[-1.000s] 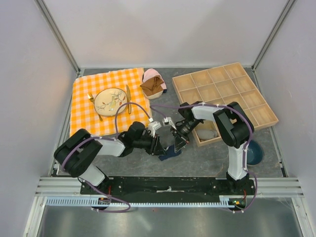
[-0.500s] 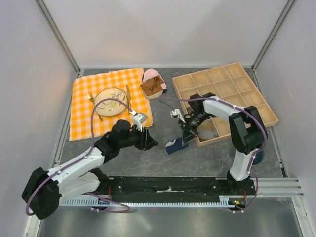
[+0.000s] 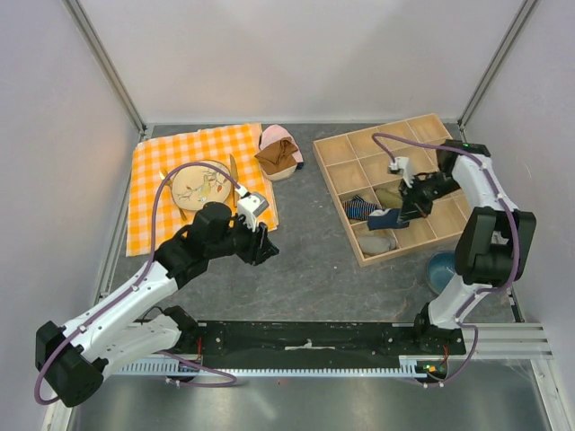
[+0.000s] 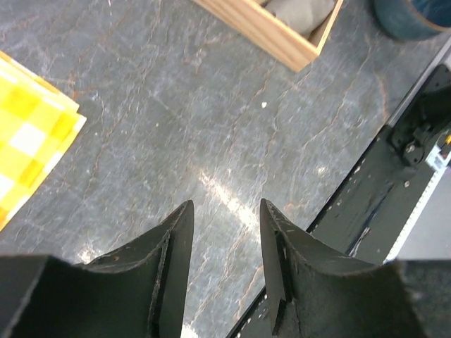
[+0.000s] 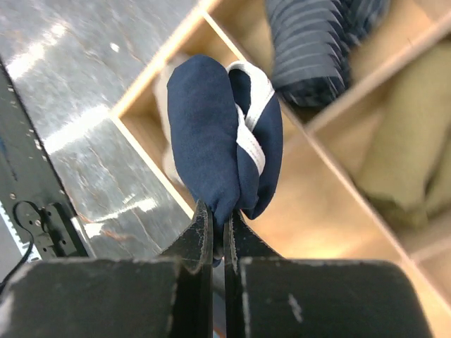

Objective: Roll the underwear
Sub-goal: Place the underwear in the storage box.

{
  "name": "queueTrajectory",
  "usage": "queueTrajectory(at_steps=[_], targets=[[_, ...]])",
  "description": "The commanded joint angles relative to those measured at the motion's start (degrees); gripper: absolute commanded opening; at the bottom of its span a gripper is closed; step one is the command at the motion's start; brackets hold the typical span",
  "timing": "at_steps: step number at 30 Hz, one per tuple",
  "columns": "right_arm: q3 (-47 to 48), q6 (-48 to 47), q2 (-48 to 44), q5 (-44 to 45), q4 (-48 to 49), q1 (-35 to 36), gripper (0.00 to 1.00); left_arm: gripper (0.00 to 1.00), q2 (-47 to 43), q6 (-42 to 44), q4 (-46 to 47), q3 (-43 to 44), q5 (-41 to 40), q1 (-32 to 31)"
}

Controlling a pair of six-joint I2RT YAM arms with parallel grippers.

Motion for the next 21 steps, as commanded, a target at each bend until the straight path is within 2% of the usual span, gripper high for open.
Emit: queueTrajectory(at_steps=[1,5,8,15,21], targets=[[-0.5,-3.6,-1.7,5.2,-8.9,-6.9,0.0,0.49,-1.1,5.7,-2.5,-1.7,-0.4,0.1],[-1.7,-4.1,0.5,6.9,-8.9,-14.2,0.0,0.49,-1.3,6.2,-2.6,-1.6,-0.3,0.1],[-3.3,-4.1,4.0,7.9,-8.0,-15.8,0.0,0.49,-1.3,6.2,-2.4,-1.6,0.4,0.0],[-5.2,2.4,9.7,8.4,1.3,-16.1,0.01,0.49,-1.6,6.3,-2.2,-1.9,0.4,0.0],[-7.9,12.3,10.8,7.4,13.9,-15.9,0.01,0.49,-1.6,6.4,-2.1,-1.9,0.1,0.0]])
